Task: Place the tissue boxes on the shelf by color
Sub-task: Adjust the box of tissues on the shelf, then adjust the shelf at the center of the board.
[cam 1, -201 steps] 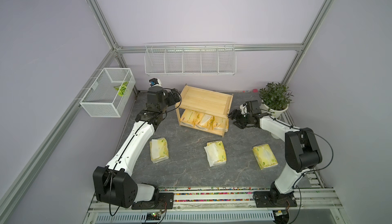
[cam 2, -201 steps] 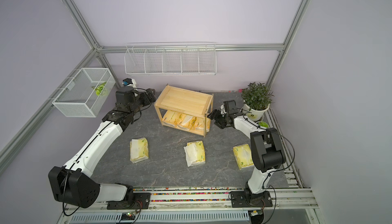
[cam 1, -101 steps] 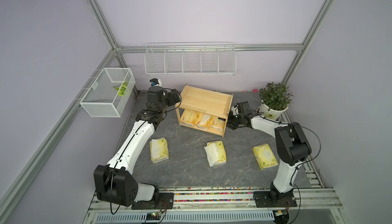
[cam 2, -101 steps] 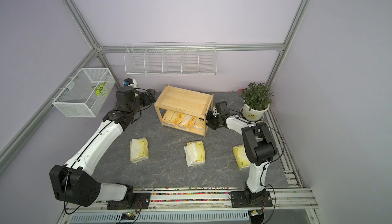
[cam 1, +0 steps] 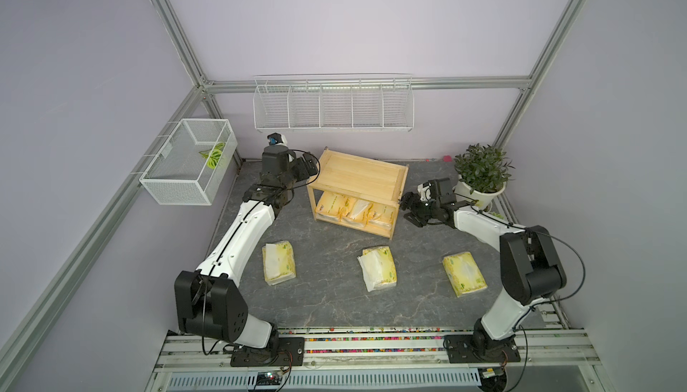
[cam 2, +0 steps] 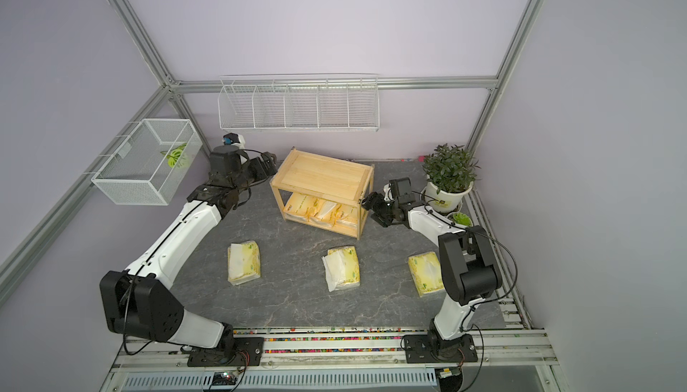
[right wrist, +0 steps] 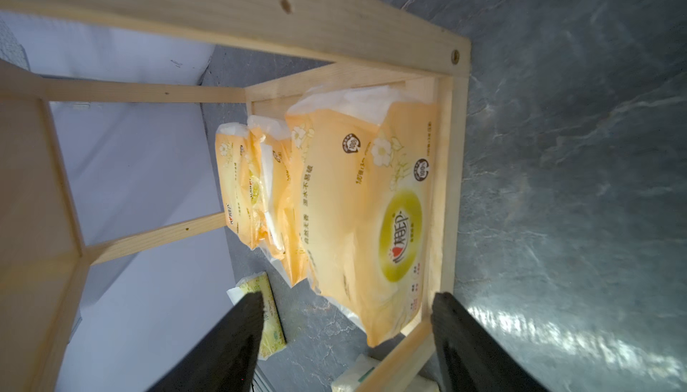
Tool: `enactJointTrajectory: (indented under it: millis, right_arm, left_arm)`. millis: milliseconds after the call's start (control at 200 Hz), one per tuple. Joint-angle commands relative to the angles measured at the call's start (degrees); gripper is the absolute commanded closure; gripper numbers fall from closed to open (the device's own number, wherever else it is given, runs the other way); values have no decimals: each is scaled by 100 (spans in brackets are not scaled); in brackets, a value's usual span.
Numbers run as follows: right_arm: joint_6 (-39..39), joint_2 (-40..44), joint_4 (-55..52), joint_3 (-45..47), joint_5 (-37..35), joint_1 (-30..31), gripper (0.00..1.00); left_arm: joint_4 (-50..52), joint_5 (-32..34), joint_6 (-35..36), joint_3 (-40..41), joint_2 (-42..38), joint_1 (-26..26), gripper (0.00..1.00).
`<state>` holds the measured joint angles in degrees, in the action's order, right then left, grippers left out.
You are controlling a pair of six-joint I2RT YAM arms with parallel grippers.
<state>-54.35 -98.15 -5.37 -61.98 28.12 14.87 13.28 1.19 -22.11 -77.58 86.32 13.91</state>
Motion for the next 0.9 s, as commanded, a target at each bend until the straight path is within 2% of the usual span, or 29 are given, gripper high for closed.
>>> enactJointTrajectory:
  millis: [0,385,550,735,895]
  right_arm:
    - [117,354,-167,243,-102,-130,24]
    - [510,1969,-995,988,-265,-310,24]
    - [594,2730,-1239,1459,-22,-269,24]
    - [892,3192,-1632,1592,-50,290,23]
    - [774,2909,-1387,1596,-424,906,23]
  left_arm:
    - [-105,-316,87,-366,276,-111,0]
    - [-870,-2027,-17,-101,570,-148,0]
    - [-901,-2321,-185,173,500,-148,0]
    - [-1029,-2855,-273,605,310,-144,0]
    - [-1499,-3059,-513,1247,-130,-147,0]
